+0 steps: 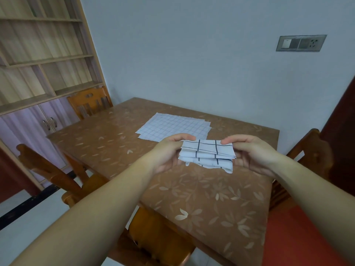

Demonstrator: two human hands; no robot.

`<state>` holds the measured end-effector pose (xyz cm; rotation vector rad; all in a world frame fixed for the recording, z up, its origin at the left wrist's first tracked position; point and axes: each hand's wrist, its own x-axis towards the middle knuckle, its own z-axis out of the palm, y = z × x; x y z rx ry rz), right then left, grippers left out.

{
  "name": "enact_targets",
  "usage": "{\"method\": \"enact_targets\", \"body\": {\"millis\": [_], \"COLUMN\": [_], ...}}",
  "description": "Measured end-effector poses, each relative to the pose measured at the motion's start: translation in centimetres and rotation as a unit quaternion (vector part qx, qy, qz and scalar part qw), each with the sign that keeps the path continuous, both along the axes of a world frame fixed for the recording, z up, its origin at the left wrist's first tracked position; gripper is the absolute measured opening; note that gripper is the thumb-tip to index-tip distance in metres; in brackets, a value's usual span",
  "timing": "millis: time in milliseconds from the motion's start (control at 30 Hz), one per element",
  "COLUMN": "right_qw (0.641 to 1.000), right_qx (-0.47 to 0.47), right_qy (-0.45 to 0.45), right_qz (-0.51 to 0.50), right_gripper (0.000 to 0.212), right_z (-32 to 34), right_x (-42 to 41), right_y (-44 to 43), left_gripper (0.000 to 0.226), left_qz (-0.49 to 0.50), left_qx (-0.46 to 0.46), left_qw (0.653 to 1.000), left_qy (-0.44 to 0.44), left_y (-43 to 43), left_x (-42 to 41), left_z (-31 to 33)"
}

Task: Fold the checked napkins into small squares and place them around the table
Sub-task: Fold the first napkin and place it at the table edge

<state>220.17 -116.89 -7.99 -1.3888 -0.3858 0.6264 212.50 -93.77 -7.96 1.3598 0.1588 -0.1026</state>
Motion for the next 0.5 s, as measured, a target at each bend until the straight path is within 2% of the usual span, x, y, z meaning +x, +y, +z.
{"method": "enact_targets", "body": {"millis": [133, 300, 367, 500], "right_qw": [1.0, 0.995, 0.991, 0.984], "right_qx": [-0.015, -0.069, -0.094, -0.124], "right_qy": [-0.014, -0.065, -0.088, -0.124], "right_qz": [-0.005, -0.035, -0.039, -0.04], "right_gripper": [0.048, 0.023, 0.019, 0.019], "right_z": [0.18, 0.42, 0.15, -0.26], "right_x": [0.07, -0.13, 0.03, 0.21], "right_y": [0.18, 0.36, 0.28, 0.3], "left_gripper": [0.029, 0.035, 0.038, 0.015], "left_qz": [-0.018, -0.011, -0.008, -0.009], "left_qx": [0.016, 0.02, 0.048, 0.147], "left_qw": [1.0, 1.0, 0.999, 0.989], "left_qy": [0.008, 0.011, 0.012, -0.006], "left_y": [0.31, 0.49, 0.53, 0.51], "left_x": [0.05, 0.05, 0.11, 0.42], "left_z": [-0.01, 0.09, 0.15, -0.01]}}
